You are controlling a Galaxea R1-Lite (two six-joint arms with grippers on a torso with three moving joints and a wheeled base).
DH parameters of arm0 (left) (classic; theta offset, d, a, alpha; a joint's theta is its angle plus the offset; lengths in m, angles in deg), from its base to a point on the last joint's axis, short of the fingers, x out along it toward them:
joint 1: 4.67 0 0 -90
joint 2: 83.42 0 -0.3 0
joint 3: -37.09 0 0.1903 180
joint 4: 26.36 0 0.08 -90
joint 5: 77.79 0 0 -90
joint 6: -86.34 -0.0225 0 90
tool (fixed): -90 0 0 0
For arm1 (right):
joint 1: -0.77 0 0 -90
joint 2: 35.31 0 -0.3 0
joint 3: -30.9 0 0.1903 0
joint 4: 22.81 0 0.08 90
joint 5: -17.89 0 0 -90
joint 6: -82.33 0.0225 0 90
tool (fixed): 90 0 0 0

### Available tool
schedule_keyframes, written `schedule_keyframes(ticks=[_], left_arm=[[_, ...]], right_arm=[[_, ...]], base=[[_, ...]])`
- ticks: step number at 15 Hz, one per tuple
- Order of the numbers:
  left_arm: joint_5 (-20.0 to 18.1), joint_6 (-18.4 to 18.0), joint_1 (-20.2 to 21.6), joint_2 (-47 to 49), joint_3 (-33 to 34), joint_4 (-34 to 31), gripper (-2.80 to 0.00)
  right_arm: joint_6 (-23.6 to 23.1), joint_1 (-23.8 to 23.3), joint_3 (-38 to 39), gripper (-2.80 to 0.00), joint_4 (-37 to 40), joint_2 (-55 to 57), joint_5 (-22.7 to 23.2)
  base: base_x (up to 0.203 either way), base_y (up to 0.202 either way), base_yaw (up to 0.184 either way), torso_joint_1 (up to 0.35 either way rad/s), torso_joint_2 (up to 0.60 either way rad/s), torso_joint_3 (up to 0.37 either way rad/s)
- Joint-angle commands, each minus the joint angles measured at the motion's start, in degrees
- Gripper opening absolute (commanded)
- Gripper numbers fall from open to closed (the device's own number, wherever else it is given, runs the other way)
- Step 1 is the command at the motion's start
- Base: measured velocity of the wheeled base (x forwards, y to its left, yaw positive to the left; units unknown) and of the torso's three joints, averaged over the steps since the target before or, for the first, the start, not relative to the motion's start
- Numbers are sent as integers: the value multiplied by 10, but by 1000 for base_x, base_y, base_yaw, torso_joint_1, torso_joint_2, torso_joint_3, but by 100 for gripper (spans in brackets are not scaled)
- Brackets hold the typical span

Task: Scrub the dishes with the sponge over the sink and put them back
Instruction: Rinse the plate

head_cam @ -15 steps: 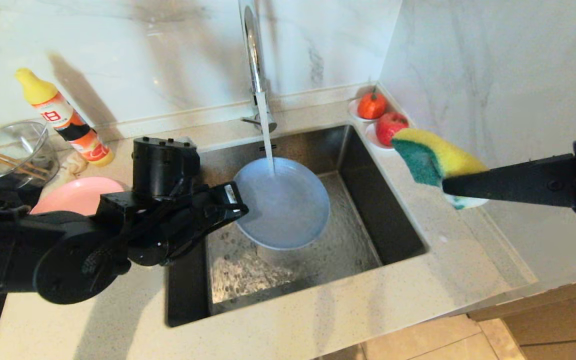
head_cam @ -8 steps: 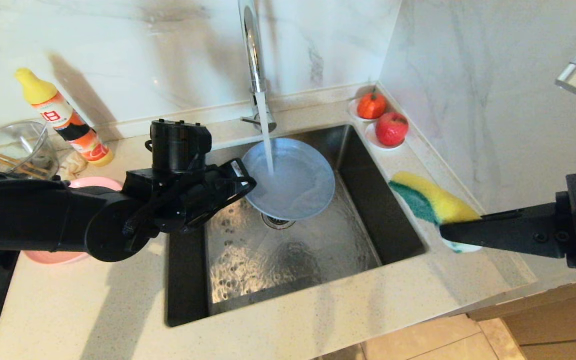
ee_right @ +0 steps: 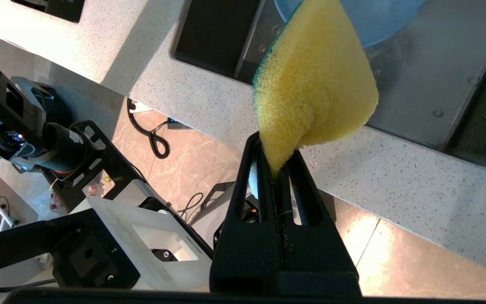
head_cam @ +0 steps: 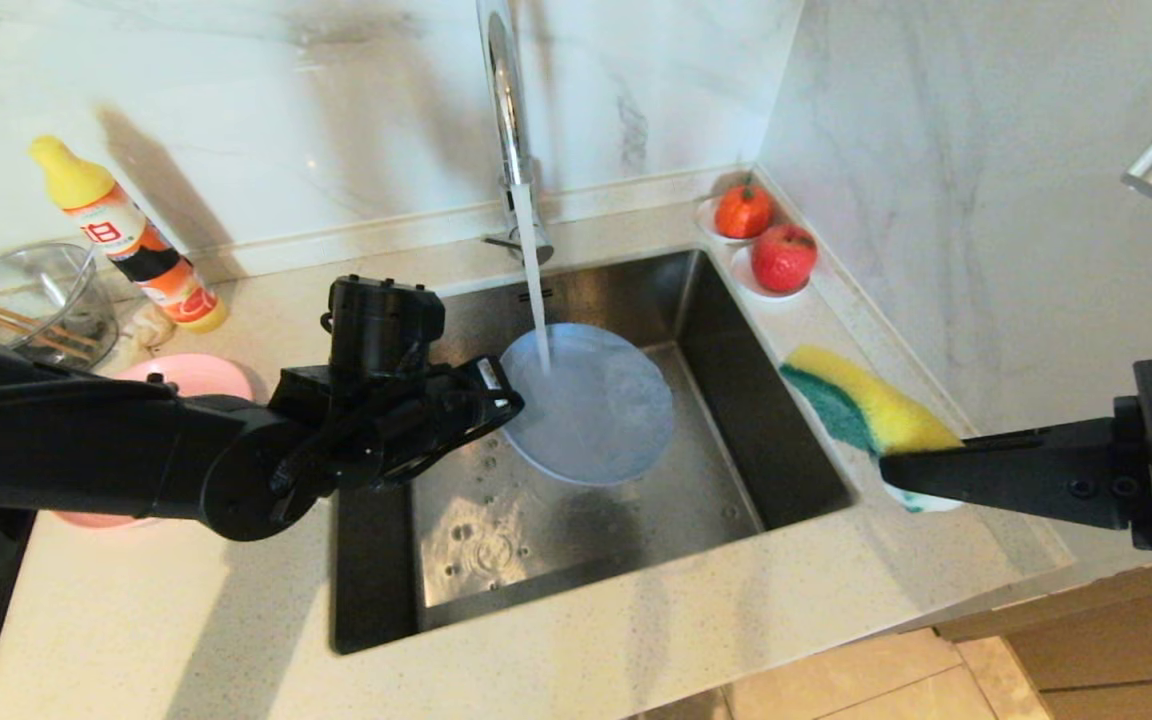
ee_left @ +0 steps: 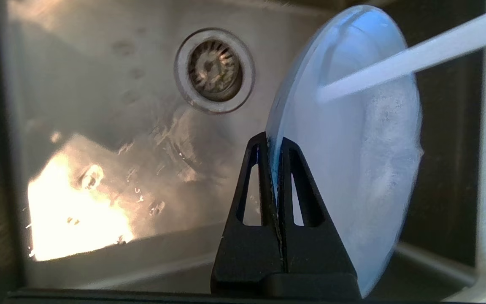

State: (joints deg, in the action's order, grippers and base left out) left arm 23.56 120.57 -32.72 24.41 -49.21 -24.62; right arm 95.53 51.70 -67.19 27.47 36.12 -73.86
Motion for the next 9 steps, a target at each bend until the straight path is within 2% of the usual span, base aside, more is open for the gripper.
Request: schedule_keyframes(ticks=[1, 5, 9], left_arm=[[3, 1, 4, -25, 18, -1, -280], [10, -7, 22, -52, 26, -1, -280], [26, -41, 52, -63, 26, 4, -280]], right_arm=[[1, 0, 1, -280, 2, 4, -1], [9, 0, 11, -280, 2, 3, 0], [10, 0, 27, -280, 1, -6, 0]], base=[[0, 0, 0, 0, 0, 0], [0, 0, 0, 0, 0, 0], [0, 0, 0, 0, 0, 0]])
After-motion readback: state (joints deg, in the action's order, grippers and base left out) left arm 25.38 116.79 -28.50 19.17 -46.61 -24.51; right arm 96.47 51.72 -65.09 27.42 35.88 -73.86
